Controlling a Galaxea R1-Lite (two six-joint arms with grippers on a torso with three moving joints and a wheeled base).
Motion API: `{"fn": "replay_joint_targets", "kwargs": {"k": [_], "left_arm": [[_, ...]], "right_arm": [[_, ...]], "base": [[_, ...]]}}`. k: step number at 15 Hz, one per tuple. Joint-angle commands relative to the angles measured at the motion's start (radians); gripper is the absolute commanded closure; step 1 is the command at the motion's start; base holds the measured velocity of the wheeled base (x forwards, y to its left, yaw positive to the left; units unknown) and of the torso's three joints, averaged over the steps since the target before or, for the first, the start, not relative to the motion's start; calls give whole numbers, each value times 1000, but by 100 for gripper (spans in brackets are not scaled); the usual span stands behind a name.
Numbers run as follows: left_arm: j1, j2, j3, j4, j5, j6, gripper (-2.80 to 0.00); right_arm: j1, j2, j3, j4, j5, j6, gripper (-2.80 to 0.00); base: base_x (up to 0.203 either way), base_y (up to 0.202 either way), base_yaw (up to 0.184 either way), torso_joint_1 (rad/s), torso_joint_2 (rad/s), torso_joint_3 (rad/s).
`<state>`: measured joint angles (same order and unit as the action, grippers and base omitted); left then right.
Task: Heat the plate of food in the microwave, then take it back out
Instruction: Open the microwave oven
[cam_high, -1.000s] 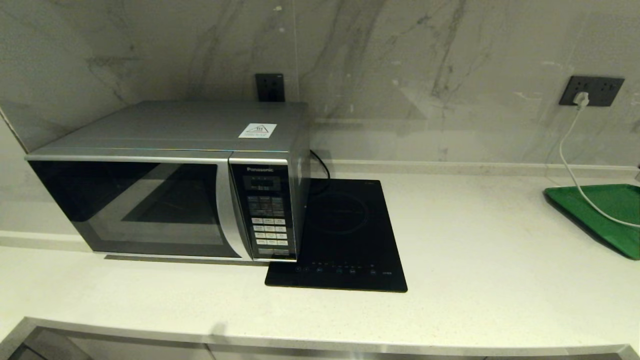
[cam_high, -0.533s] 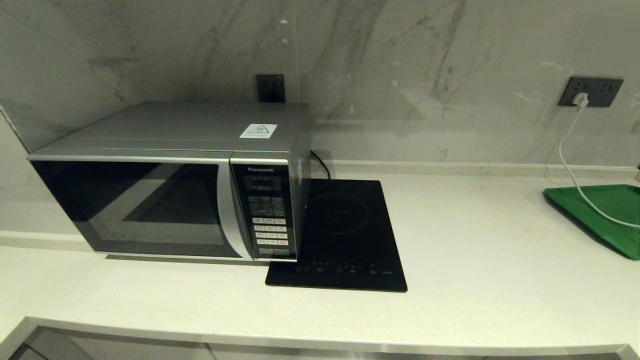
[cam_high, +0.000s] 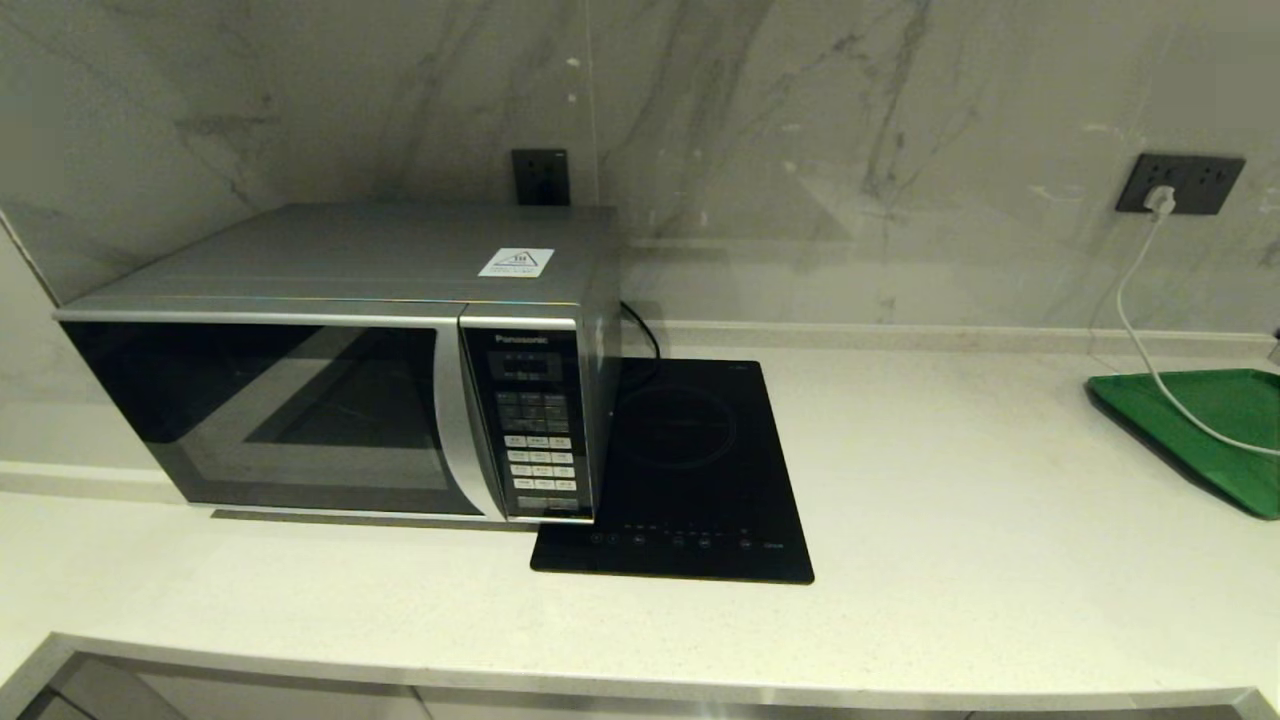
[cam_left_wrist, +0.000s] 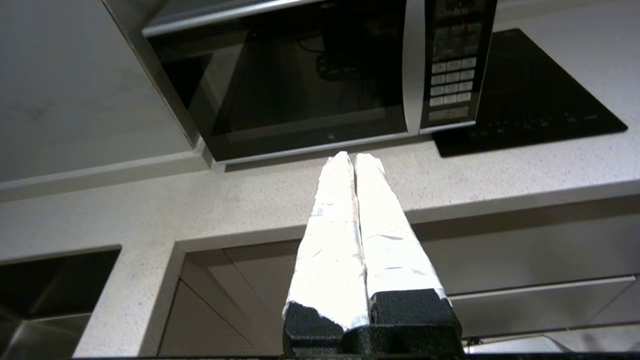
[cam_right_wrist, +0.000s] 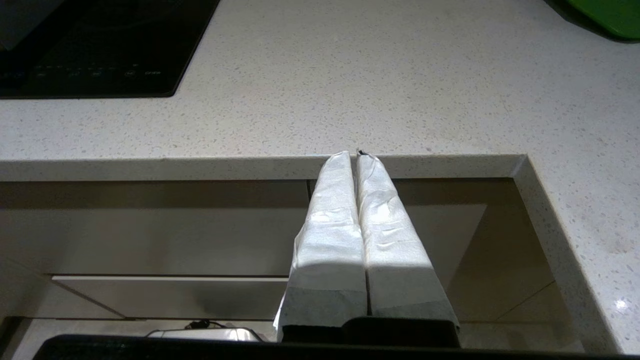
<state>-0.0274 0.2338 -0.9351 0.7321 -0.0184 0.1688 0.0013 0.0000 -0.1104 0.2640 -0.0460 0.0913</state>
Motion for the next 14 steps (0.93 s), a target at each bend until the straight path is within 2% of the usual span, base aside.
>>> {"fn": "replay_joint_targets", "kwargs": {"k": [1,3,6,8,9,10,14], "left_arm": [[16,-118,131,-1,-15,6,0],[21,-191,319,-69,-39,-8,0],[24,-223,621,-410,-49,-76,0],[25,-230,825,-623,-45,-70,0],[25,-231,900,-691,-33,-67,0],[25,-233,937,-703,-19,-69,0],[26,-234,924,-711,3,-75,0]], "right_arm": [[0,0,1,1,0,1,0],[0,0,0,1,0,1,0],[0,1,0,1,0,1,0],[0,0,0,1,0,0,0],[0,0,0,1,0,1,0],[0,1,1,1,0,1,0],[0,1,1,1,0,1,0]], "base": [[0,0,0,0,0,0],[0,0,0,0,0,0],[0,0,0,0,0,0],[0,0,0,0,0,0],[0,0,0,0,0,0],[0,0,0,0,0,0],[0,0,0,0,0,0]]}}
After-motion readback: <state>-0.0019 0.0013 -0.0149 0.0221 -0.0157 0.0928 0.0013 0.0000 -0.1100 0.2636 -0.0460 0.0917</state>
